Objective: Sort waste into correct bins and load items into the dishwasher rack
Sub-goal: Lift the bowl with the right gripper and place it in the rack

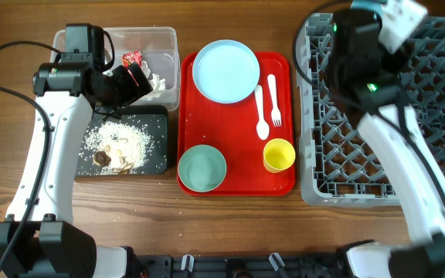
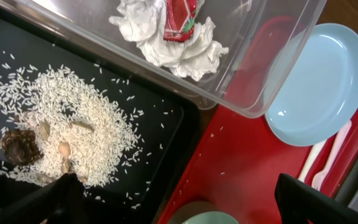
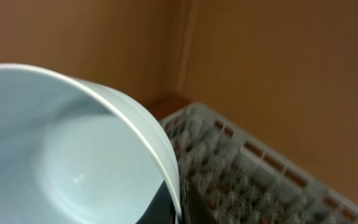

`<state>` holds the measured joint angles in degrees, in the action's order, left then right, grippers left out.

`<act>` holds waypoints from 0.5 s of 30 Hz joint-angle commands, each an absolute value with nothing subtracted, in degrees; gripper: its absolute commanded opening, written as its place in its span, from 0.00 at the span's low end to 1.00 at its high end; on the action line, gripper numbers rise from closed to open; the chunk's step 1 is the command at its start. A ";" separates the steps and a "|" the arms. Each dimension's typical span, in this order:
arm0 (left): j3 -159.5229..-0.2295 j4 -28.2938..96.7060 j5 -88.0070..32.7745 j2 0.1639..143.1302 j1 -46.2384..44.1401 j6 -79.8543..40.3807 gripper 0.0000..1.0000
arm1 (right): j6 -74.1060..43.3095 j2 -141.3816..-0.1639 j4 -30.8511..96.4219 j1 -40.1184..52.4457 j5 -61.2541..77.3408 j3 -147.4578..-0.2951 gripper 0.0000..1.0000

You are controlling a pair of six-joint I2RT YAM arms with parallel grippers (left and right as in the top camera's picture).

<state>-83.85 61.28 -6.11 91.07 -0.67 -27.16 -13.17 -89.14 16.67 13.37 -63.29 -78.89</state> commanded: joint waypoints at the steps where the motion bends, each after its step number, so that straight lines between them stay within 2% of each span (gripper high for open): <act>1: -84.44 61.14 -6.39 90.76 -0.36 -27.27 1.00 | 8.71 -98.35 1.74 11.14 -68.73 -79.07 0.04; 7: -84.44 61.14 -6.39 90.76 -0.36 -27.27 1.00 | 23.90 -109.56 -16.71 10.09 -65.98 -79.07 0.04; 11: -84.44 61.14 -6.39 90.76 -0.36 -27.27 1.00 | 30.11 -115.07 -21.17 10.09 -65.98 -79.07 0.04; 15: -84.44 61.14 -6.39 90.76 -0.36 -27.27 1.00 | 30.24 -118.78 -20.91 10.31 -66.02 -79.07 0.04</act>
<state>-83.85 61.28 -6.11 91.07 -0.67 -27.16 25.63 -115.74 -20.49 10.02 -65.60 -78.89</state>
